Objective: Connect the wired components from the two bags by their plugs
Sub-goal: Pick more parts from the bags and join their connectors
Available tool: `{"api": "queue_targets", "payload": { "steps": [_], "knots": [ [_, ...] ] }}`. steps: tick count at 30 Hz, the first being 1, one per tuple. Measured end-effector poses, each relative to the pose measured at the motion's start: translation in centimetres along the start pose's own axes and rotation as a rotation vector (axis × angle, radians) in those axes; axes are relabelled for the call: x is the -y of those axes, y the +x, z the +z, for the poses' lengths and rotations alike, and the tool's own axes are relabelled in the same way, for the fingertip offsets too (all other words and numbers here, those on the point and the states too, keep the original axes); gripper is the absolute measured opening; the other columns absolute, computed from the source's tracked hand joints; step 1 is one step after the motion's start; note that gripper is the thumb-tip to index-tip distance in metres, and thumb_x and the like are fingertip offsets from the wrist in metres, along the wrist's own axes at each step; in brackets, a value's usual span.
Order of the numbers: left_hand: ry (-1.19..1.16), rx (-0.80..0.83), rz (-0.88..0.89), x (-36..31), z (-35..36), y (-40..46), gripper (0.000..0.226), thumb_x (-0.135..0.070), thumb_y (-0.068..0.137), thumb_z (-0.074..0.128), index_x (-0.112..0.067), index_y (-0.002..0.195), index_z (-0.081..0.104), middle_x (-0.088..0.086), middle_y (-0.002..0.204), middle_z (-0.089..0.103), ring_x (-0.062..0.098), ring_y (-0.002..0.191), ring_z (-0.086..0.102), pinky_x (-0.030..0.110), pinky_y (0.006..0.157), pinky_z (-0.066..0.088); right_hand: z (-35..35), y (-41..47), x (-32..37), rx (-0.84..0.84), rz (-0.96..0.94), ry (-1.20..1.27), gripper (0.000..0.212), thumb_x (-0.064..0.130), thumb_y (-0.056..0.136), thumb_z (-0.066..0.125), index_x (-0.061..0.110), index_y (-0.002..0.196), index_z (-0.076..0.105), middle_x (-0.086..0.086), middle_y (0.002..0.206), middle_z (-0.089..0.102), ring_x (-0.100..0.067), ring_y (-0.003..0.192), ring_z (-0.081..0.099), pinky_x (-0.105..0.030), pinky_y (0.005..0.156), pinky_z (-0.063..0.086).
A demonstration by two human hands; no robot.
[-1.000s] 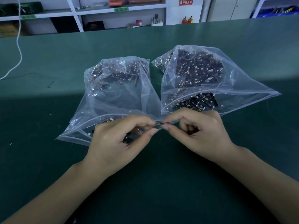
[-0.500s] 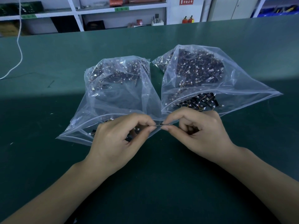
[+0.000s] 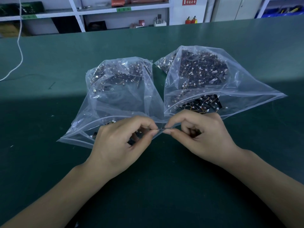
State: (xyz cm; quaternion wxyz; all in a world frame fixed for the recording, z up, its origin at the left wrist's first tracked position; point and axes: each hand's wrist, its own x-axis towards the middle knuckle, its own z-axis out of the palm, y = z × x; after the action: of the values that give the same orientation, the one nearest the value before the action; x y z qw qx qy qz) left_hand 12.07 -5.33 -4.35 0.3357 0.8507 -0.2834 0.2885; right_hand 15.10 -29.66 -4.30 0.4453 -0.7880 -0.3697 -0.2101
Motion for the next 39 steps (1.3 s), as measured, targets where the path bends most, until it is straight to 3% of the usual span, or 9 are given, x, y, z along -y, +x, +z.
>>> {"api": "queue_targets", "payload": {
  "steps": [10, 19, 23, 26, 30, 34, 39],
  "knots": [
    [0.018, -0.014, 0.007, 0.0, 0.1, -0.1, 0.005, -0.021, 0.099, 0.076, -0.016, 0.100, 0.078, -0.013, 0.087, 0.074, 0.004, 0.074, 0.070, 0.019, 0.067, 0.055, 0.0, 0.0, 0.0, 0.008, 0.026, 0.030, 0.012, 0.021, 0.097, 0.077, 0.009, 0.095, 0.073, 0.003, 0.051, 0.036, -0.014, 0.048, 0.033, -0.016, 0.054, 0.030],
    [-0.006, 0.007, 0.009, 0.0, 0.2, 0.0, 0.009, -0.031, 0.101, 0.075, -0.029, 0.107, 0.070, -0.019, 0.093, 0.074, 0.004, 0.079, 0.072, 0.026, 0.065, 0.060, -0.3, -0.1, -0.3, 0.084, 0.096, 0.043, 0.011, 0.024, 0.097, 0.077, 0.015, 0.095, 0.071, 0.005, 0.052, 0.037, -0.012, 0.048, 0.033, -0.014, 0.057, 0.030],
    [0.096, -0.005, -0.002, 0.3, -0.3, 0.1, 0.024, -0.039, 0.104, 0.070, -0.021, 0.088, 0.071, -0.015, 0.081, 0.071, 0.010, 0.073, 0.070, 0.036, 0.061, 0.057, -0.9, 0.0, -1.0, 0.090, 0.164, 0.027, 0.011, 0.028, 0.098, 0.075, 0.020, 0.095, 0.069, 0.003, 0.052, 0.040, -0.012, 0.046, 0.034, -0.018, 0.054, 0.032],
    [0.136, 0.036, 0.014, 0.5, -0.8, 0.5, 0.038, -0.036, 0.108, 0.064, -0.016, 0.076, 0.071, -0.014, 0.084, 0.073, 0.012, 0.081, 0.073, 0.038, 0.067, 0.057, -1.6, 0.1, -1.7, 0.104, 0.253, 0.006, 0.011, 0.026, 0.097, 0.076, 0.020, 0.093, 0.068, 0.002, 0.052, 0.048, -0.013, 0.045, 0.039, -0.019, 0.054, 0.036],
    [0.202, 0.125, 0.008, 0.8, -0.9, 0.9, 0.036, -0.036, 0.108, 0.058, -0.015, 0.084, 0.075, -0.014, 0.101, 0.077, 0.008, 0.111, 0.072, 0.037, 0.101, 0.052, -2.1, 0.4, -2.2, 0.139, 0.456, 0.143, 0.013, 0.027, 0.098, 0.075, 0.021, 0.089, 0.067, -0.004, 0.056, 0.063, -0.016, 0.048, 0.051, -0.020, 0.057, 0.041],
    [0.233, 0.136, -0.035, 1.0, -1.0, 1.0, 0.036, -0.040, 0.107, 0.057, -0.018, 0.084, 0.074, -0.015, 0.105, 0.076, 0.007, 0.107, 0.069, 0.034, 0.104, 0.048, -2.6, 1.1, -2.5, 0.095, 0.662, 0.320, 0.020, 0.021, 0.103, 0.067, 0.011, 0.086, 0.063, -0.010, 0.061, 0.065, -0.015, 0.044, 0.043, -0.023, 0.049, 0.036],
    [0.237, 0.185, -0.104, 1.0, -0.9, 0.8, 0.031, -0.043, 0.104, 0.059, -0.022, 0.088, 0.075, -0.016, 0.103, 0.074, 0.009, 0.104, 0.069, 0.039, 0.100, 0.051, -3.4, 1.5, -3.5, 0.024, 0.880, 0.286, 0.019, 0.020, 0.099, 0.062, 0.011, 0.083, 0.062, -0.009, 0.060, 0.063, -0.015, 0.040, 0.036, -0.023, 0.041, 0.030]
  ]
}}
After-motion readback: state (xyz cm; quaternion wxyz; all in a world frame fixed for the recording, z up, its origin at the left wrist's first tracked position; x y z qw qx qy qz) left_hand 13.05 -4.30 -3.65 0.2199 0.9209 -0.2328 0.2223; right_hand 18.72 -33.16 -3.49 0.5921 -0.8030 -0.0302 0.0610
